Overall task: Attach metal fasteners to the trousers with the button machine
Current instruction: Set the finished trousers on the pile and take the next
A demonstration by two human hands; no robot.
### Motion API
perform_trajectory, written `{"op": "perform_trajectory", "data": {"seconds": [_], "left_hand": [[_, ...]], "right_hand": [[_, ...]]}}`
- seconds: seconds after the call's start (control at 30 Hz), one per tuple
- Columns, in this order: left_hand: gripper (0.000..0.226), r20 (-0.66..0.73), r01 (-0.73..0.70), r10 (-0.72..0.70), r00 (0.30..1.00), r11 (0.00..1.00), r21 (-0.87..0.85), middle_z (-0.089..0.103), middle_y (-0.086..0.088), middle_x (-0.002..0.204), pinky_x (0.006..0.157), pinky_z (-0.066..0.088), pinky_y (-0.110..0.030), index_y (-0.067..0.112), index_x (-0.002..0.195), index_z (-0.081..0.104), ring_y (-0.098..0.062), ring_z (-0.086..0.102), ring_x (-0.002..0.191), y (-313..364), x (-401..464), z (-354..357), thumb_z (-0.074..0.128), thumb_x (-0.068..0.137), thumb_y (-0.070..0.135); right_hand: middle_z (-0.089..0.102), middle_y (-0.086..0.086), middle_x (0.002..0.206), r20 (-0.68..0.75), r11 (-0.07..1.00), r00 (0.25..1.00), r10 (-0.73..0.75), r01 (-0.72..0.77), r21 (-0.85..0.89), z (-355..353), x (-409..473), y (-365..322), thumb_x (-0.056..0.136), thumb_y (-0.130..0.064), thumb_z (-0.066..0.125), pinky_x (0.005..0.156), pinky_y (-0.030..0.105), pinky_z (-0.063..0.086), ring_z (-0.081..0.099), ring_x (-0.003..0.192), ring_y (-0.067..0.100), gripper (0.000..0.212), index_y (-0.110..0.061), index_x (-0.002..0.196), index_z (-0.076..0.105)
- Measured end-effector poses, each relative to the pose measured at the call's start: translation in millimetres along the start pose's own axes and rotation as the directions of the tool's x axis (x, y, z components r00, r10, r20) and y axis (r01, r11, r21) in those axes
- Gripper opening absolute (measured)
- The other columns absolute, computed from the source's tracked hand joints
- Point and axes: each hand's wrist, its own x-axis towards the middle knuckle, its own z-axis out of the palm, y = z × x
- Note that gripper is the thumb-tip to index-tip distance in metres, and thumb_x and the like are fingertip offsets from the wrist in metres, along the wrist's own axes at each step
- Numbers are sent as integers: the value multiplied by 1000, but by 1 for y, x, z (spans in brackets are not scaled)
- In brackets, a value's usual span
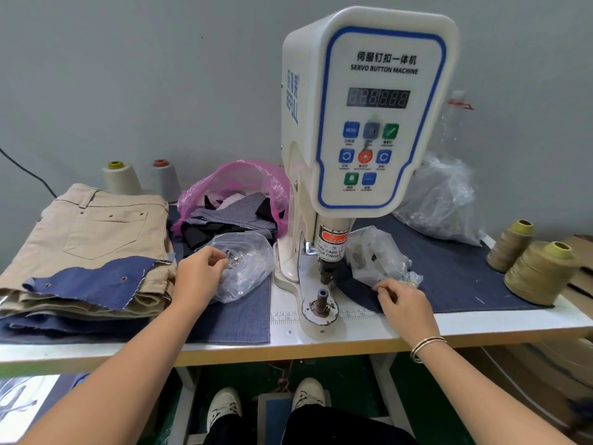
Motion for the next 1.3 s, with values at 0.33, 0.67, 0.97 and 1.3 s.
{"op": "perform_trajectory", "data": {"seconds": [0.33, 0.67, 0.97, 1.3], "left_hand": [[12, -44, -97, 100, 994, 993, 65, 60, 3, 90, 66, 34, -21, 22, 78, 63, -2, 53, 69, 5, -5, -1, 66, 88, 17], [14, 117, -180, 248, 962, 894, -410, 69, 8, 75, 68, 52, -17, 26, 82, 70, -4, 63, 70, 68, -73, 22, 69, 85, 12], [22, 307, -31, 266, 914, 799, -600, 69, 5, 87, 73, 51, -17, 25, 75, 73, -12, 67, 82, 85, -87, 44, 67, 86, 5], [17, 405, -212, 410, 817, 867, -450, 61, 14, 81, 74, 51, -19, 25, 78, 69, 3, 58, 76, 94, -77, 39, 66, 88, 12]], "right_hand": [[64, -8, 75, 3, 1000, 1000, -9, 9, -14, 1, 1, 0, 91, -19, 57, 52, 13, 32, 50, 62, 0, 16, -24, 90, 71], [62, -10, 74, 14, 1000, 1000, -6, 7, -25, 0, 1, -1, 92, -20, 55, 51, 13, 33, 51, 63, 2, 16, -23, 93, 71], [69, -3, 82, 16, 1000, 1000, -18, 18, -17, 0, 1, -1, 92, -19, 55, 56, 22, 37, 56, 68, 12, 16, -22, 93, 71], [69, -6, 81, -9, 999, 999, -31, 31, -17, 1, 0, 0, 91, -19, 56, 53, 15, 33, 52, 66, 7, 16, -22, 91, 71]]}}
